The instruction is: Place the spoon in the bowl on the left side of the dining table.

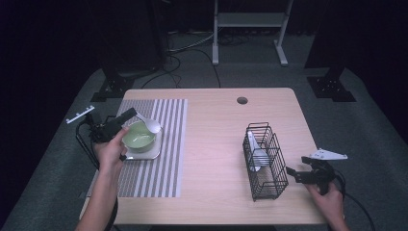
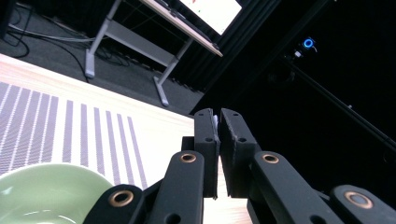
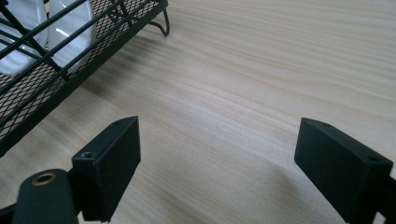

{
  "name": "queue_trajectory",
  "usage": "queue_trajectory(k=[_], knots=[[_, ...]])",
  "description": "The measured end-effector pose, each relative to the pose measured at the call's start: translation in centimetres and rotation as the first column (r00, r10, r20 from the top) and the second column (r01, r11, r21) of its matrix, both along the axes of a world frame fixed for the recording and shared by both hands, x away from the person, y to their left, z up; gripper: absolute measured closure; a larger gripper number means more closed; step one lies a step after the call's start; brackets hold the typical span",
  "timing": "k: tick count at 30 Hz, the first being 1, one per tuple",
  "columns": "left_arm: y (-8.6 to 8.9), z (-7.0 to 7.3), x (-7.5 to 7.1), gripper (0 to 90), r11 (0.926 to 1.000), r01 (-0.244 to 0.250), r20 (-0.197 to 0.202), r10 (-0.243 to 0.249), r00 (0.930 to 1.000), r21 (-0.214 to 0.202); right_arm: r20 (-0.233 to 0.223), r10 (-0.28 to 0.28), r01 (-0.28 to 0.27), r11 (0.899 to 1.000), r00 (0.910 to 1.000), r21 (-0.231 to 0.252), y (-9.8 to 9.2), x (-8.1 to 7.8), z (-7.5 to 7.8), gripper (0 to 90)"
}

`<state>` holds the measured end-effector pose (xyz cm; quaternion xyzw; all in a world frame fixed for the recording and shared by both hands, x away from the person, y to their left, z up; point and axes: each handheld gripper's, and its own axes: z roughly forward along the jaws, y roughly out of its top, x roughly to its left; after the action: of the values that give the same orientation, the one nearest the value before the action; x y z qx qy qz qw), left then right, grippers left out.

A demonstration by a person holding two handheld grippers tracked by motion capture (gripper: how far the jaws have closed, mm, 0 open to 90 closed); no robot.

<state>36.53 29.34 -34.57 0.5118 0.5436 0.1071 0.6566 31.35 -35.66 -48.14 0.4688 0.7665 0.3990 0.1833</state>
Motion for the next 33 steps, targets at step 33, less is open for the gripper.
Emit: queue_trajectory(k=[33], knots=[[4.9, -1.9, 0.2, 85.8, 0.9888, -0.140, -0.050, 0.138, 0.9892, -0.050, 0.001, -0.005, 0.005, 1.000, 1.0000, -0.007, 0.0, 0.0, 0.0, 13.5]])
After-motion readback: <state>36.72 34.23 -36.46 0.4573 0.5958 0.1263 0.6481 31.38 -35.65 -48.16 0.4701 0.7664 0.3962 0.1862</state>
